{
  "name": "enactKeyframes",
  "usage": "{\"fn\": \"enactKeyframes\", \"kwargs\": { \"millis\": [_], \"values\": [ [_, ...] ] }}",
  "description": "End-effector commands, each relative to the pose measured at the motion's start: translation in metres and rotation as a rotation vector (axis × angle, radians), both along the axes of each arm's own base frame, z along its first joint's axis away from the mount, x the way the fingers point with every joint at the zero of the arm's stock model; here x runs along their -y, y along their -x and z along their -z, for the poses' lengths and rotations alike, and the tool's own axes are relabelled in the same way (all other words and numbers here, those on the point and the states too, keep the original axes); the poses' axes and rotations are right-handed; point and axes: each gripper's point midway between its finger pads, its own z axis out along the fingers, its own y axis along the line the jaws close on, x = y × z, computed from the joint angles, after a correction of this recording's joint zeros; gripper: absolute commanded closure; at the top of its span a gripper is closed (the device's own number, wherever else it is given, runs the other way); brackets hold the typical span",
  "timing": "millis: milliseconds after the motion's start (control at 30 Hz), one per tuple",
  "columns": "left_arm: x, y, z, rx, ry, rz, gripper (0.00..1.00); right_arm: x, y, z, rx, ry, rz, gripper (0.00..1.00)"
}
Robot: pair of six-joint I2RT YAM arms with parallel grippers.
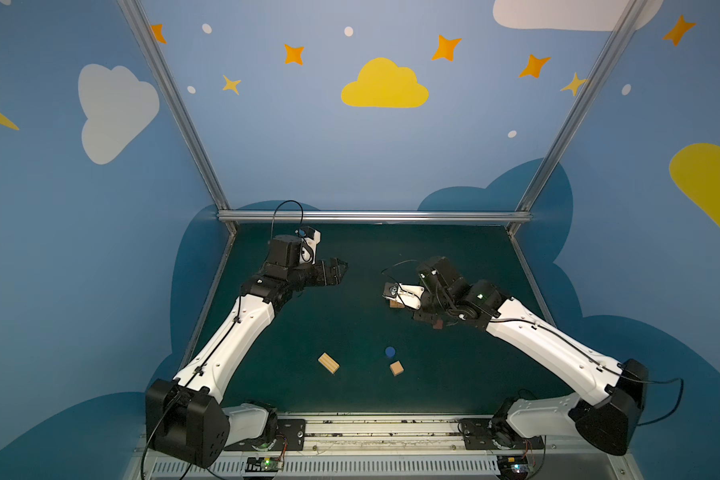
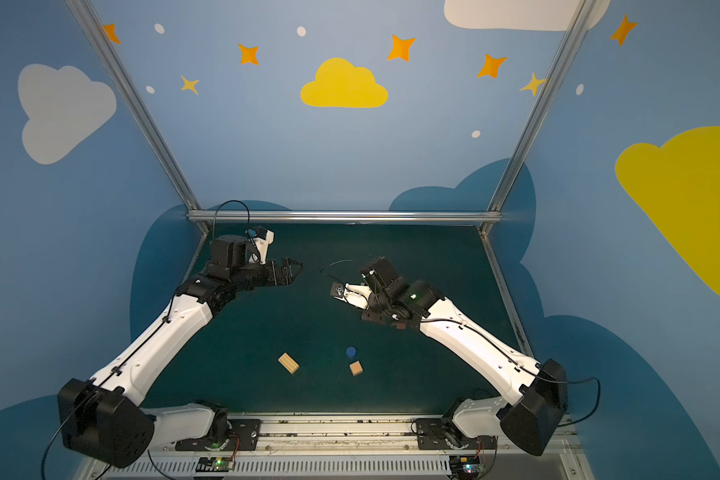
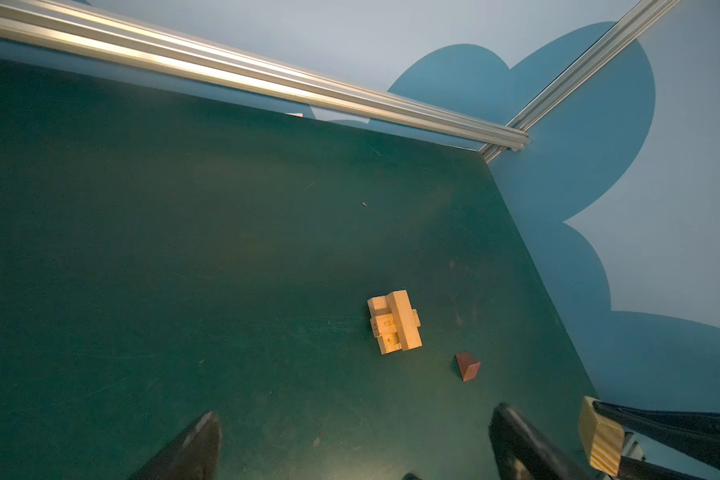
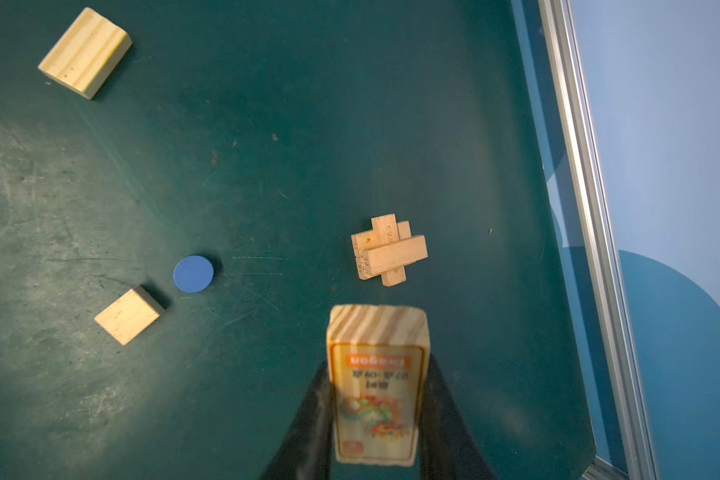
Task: Build the wood block tower
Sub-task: 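Carry the block with the right gripper over the block stack, then lower the printed pale block with the right gripper onto the stack top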
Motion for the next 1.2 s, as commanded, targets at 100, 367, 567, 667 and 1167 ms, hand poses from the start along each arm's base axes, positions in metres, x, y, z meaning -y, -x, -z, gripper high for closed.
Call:
{"fn": "enactKeyframes", "kwargs": {
  "millis": [100, 367, 567, 667, 1167],
  "values": [
    [0.001, 0.003, -0.002, -0.024, -0.019, 0.030, 0.00, 0.006, 0.002, -0.004, 0.014, 0.028, -0.067, 1.00],
    [-0.004, 0.006, -0.008, 0.008, -0.049, 0.027, 0.00, 0.024, -0.007, -0.001, 0.029, 0.134, -0.050, 1.00],
    [-0.002, 0.009, -0.014, 0.035, -0.043, 0.040, 0.00, 0.036, -0.008, 0.019, -0.025, 0.209, -0.044, 1.00],
    [-0.001, 0.011, -0.017, 0.042, -0.040, 0.044, 0.00, 0.040, -0.012, 0.024, -0.029, 0.233, -0.031, 1.00],
    [-0.001, 0.013, -0.018, 0.055, -0.054, 0.053, 0.00, 0.042, -0.032, 0.046, -0.080, 0.292, -0.040, 1.00]
  ]
}}
